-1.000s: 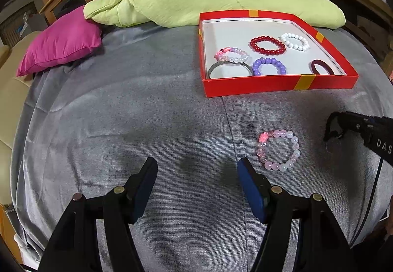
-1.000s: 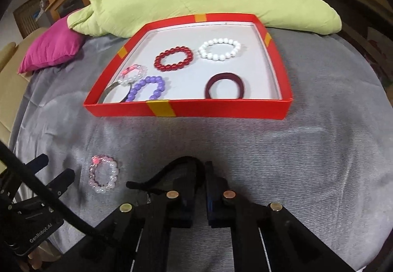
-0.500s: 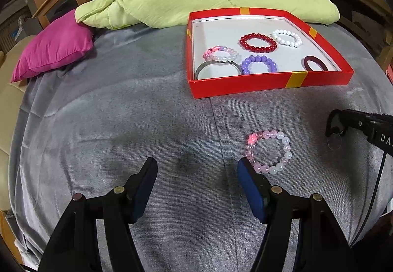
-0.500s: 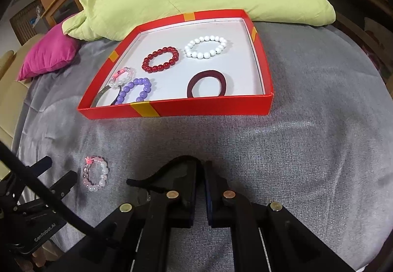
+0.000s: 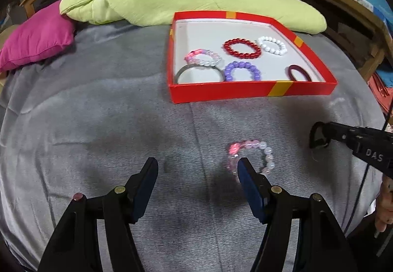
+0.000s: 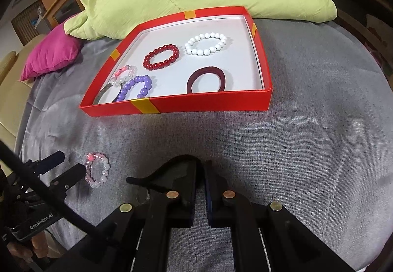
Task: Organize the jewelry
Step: 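Grasp the black hair tie with the right tool while the left tool grasps the pale pink bead bracelet, then lift the hair tie with the right tool while the left lifts the pale pink bracelet toward the box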
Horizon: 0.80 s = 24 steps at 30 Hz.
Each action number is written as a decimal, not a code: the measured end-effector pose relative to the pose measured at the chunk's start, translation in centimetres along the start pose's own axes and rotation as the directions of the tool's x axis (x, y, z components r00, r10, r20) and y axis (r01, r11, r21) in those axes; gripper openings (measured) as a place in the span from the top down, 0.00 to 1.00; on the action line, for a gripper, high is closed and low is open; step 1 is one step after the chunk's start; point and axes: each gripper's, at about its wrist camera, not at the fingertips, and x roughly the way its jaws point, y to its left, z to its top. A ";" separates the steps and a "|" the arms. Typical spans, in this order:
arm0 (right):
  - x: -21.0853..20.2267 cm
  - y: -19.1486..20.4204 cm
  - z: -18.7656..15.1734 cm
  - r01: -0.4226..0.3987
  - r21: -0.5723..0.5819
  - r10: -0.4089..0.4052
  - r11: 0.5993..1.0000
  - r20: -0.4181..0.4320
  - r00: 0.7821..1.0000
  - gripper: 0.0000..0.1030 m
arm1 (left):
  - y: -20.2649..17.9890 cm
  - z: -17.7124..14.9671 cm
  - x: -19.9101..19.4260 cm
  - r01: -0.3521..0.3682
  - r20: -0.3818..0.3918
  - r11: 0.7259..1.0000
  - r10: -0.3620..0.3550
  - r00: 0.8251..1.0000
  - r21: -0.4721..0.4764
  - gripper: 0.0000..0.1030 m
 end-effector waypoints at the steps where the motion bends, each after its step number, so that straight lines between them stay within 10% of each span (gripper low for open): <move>1: 0.0 0.0 0.0 0.000 -0.001 0.000 1.000 0.000 1.000 0.92 | -0.2 0.1 -0.1 0.008 0.006 1.000 -0.008 1.000 0.003 0.35; 24: -0.1 0.4 0.0 0.014 -0.016 -0.014 1.000 0.009 1.000 0.93 | -0.2 0.1 1.0 0.067 -0.001 0.998 -0.067 0.998 -0.004 0.85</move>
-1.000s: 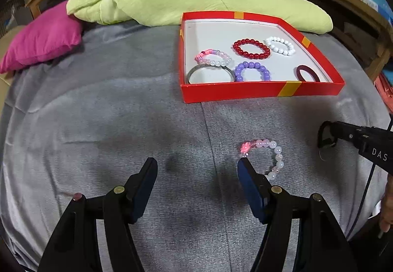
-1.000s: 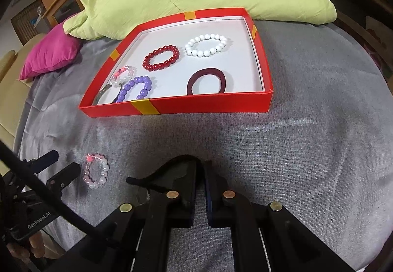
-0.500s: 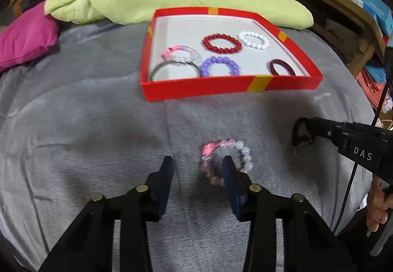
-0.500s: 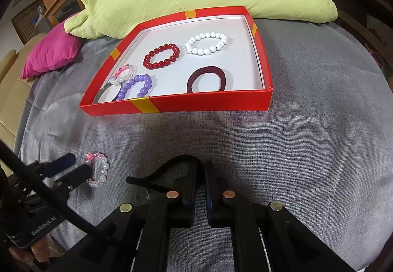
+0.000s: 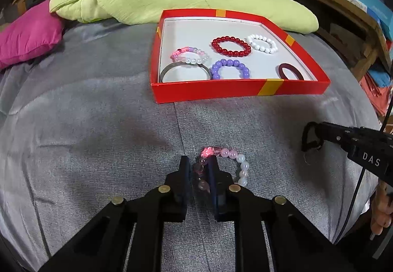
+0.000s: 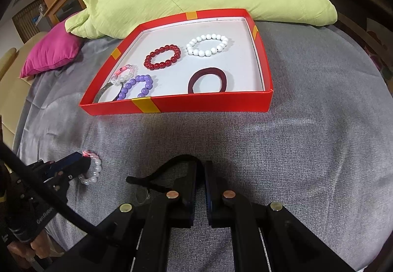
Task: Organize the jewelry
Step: 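Lift the hair tie with the right tool while the left lifts the pale pink bracelet toward the box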
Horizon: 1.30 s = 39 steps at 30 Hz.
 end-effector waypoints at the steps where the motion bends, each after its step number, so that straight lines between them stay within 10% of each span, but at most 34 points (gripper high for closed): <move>1: 0.0 0.0 0.0 -0.003 0.001 0.003 1.000 0.001 1.000 0.93 | 0.0 0.0 0.0 0.002 0.001 1.000 -0.002 1.000 -0.002 0.86; 27: -3.3 -0.4 1.2 -0.292 0.088 0.280 0.952 0.131 0.951 0.93 | 2.1 0.7 -3.2 -0.041 0.098 0.997 0.047 0.994 -0.068 0.89; 39: -0.6 1.1 0.3 -0.274 0.060 0.278 0.960 -0.083 0.957 0.64 | 1.6 0.6 -2.8 -0.058 0.084 0.997 0.063 0.994 -0.055 0.89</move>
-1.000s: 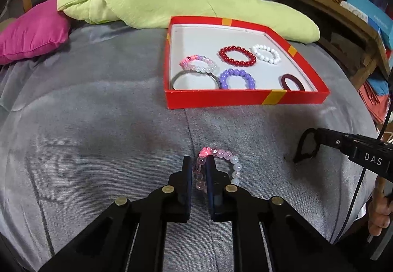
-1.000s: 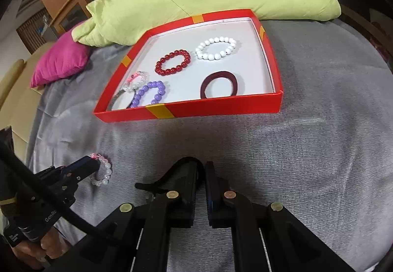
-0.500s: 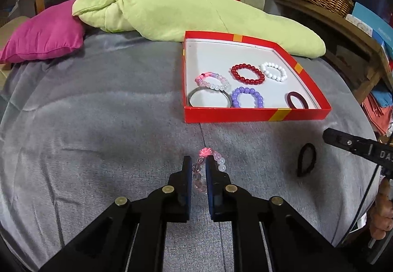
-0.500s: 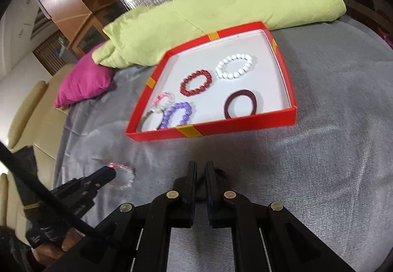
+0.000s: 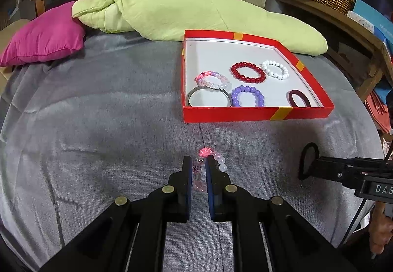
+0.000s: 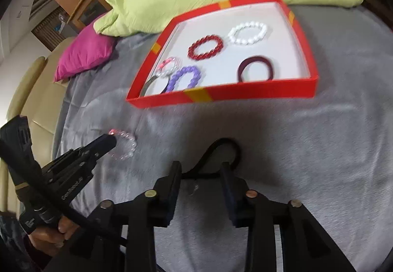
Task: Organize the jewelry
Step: 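Lift the hair tie with the right tool while the left lifts the pale pink bracelet toward the box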
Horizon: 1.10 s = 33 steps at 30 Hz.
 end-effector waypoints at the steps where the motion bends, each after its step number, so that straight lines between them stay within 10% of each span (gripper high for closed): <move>1: 0.1 0.1 -0.1 -0.005 0.007 0.005 1.000 -0.003 1.000 0.63 | 0.0 0.0 0.0 -0.002 0.000 1.000 0.002 1.000 0.003 0.89; 11: 1.7 2.6 -0.3 0.136 -0.001 -0.136 0.991 0.017 0.991 0.58 | 0.0 -0.3 -0.4 -0.009 0.003 1.000 0.009 1.000 0.017 0.89; 16: 2.1 3.8 -0.9 0.257 -0.160 -0.253 0.953 0.049 0.966 0.82 | 0.6 -0.2 -0.6 -0.012 0.007 1.000 0.012 1.000 0.001 0.89; 33: -2.3 0.5 0.3 0.158 -0.082 -0.146 0.984 0.134 0.980 0.90 | 1.8 -0.6 -0.1 0.004 -0.031 1.000 -0.003 1.000 0.016 0.88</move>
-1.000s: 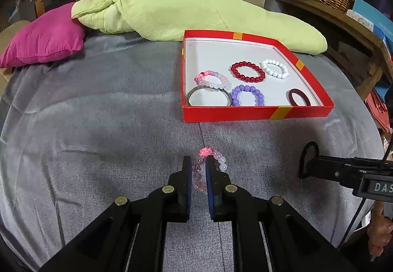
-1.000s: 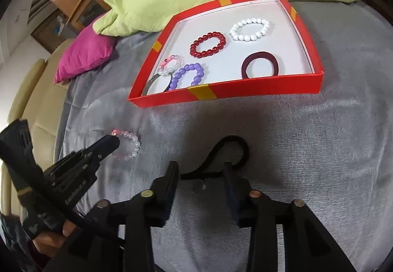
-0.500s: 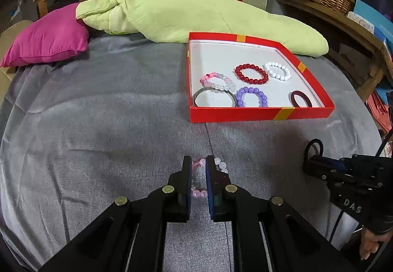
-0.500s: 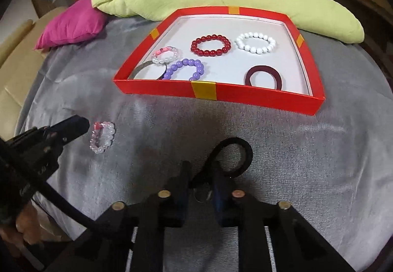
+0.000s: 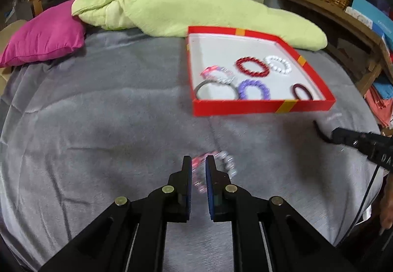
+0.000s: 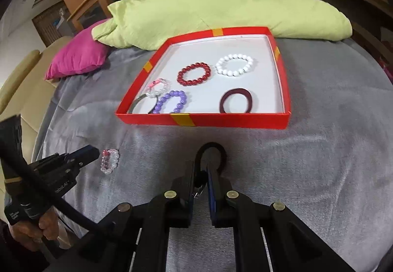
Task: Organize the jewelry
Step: 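Lift the hair tie with the right tool while the left lifts the pale pink bracelet toward the box, then lower the hair tie into the box and open the right tool while the left releases the pale pink bracelet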
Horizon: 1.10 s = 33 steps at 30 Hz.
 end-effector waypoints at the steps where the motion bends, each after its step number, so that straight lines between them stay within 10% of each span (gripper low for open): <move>1: 0.0 -0.1 0.0 0.008 -0.002 -0.008 1.000 0.000 1.000 0.90 | 0.4 -0.2 0.0 0.002 -0.005 1.000 -0.002 1.000 -0.006 0.87; 9: 0.6 -1.6 -0.3 0.114 -0.005 -0.114 0.994 -0.037 0.993 0.90 | 0.5 -0.4 -0.7 0.107 0.005 0.994 -0.107 0.994 -0.017 0.39; 17: 1.6 -2.0 -0.9 0.137 -0.009 -0.137 0.991 -0.085 0.987 0.90 | -1.7 -0.8 2.4 0.040 -0.058 0.997 -0.036 0.998 0.065 0.37; 21: 1.4 -1.9 -0.9 0.133 -0.010 -0.134 0.991 -0.084 0.987 0.90 | -0.9 -0.5 2.3 0.087 -0.039 0.996 -0.086 0.995 0.014 0.86; 33: -0.4 -1.1 -0.4 0.024 -0.001 -0.024 1.000 -0.009 1.000 0.90 | -1.2 0.0 0.8 0.122 0.021 0.992 -0.123 0.992 0.026 0.93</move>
